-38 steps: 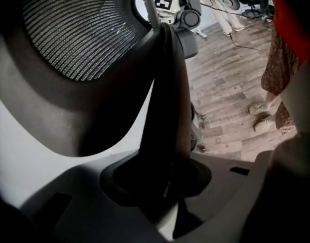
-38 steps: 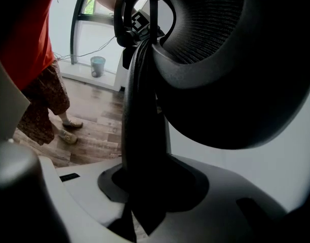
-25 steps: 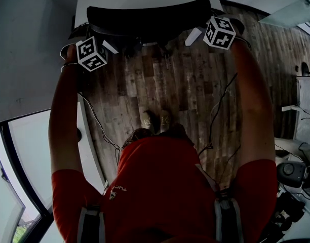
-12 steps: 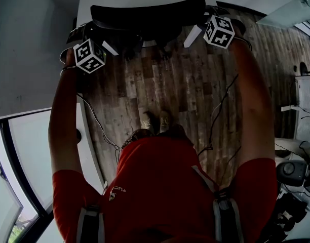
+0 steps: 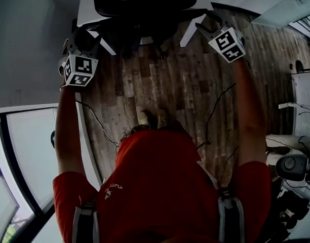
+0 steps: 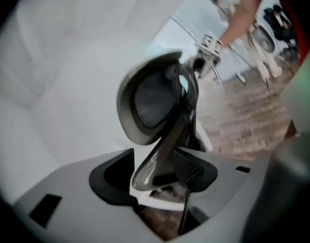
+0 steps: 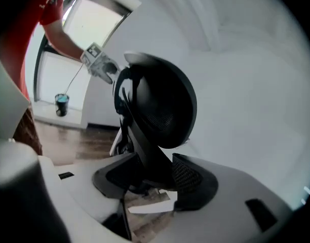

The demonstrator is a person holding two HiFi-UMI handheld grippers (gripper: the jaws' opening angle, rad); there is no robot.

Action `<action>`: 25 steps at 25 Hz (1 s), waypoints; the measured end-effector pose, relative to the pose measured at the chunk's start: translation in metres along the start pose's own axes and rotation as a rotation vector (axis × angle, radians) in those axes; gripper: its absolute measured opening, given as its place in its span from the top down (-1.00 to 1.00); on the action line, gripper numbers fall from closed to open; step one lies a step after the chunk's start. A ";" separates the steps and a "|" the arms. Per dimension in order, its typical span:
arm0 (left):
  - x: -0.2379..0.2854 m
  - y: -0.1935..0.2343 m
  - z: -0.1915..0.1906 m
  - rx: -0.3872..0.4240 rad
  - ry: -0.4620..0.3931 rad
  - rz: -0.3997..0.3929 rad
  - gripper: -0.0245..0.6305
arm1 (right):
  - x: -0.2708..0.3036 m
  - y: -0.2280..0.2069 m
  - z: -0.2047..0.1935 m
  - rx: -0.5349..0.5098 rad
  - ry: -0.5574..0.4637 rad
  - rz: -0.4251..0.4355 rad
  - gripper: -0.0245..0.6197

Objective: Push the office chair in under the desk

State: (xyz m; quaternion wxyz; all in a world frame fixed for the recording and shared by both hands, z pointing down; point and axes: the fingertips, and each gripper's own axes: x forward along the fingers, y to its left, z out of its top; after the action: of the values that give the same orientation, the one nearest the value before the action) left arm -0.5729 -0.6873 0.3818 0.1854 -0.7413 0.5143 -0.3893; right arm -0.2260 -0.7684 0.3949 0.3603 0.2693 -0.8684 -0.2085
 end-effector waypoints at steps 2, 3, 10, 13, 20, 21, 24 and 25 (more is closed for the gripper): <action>-0.017 -0.008 0.021 -0.129 -0.097 0.016 0.20 | -0.012 0.018 0.017 0.086 -0.099 -0.013 0.20; -0.025 -0.013 0.032 -0.191 -0.148 0.016 0.20 | -0.018 0.028 0.026 0.122 -0.147 -0.019 0.23; -0.068 -0.050 0.093 -0.590 -0.416 -0.021 0.37 | -0.054 0.077 0.098 0.341 -0.465 -0.079 0.57; -0.080 -0.060 0.114 -0.647 -0.487 -0.020 0.63 | -0.073 0.090 0.124 0.454 -0.598 -0.098 0.71; -0.094 -0.071 0.142 -0.703 -0.594 -0.019 0.90 | -0.085 0.118 0.162 0.541 -0.742 -0.065 0.84; -0.094 -0.073 0.143 -0.707 -0.598 -0.024 0.90 | -0.083 0.122 0.164 0.534 -0.740 -0.058 0.84; -0.094 -0.079 0.146 -0.705 -0.601 -0.040 0.90 | -0.079 0.128 0.165 0.523 -0.732 -0.062 0.85; -0.094 -0.081 0.147 -0.703 -0.602 -0.044 0.90 | -0.078 0.128 0.164 0.526 -0.731 -0.067 0.85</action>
State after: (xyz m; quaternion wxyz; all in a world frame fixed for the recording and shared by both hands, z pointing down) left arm -0.4256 -0.5881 0.3075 0.0558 -0.8501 0.5224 0.0375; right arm -0.3413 -0.5942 0.3190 -0.0577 0.2883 -0.9529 -0.0739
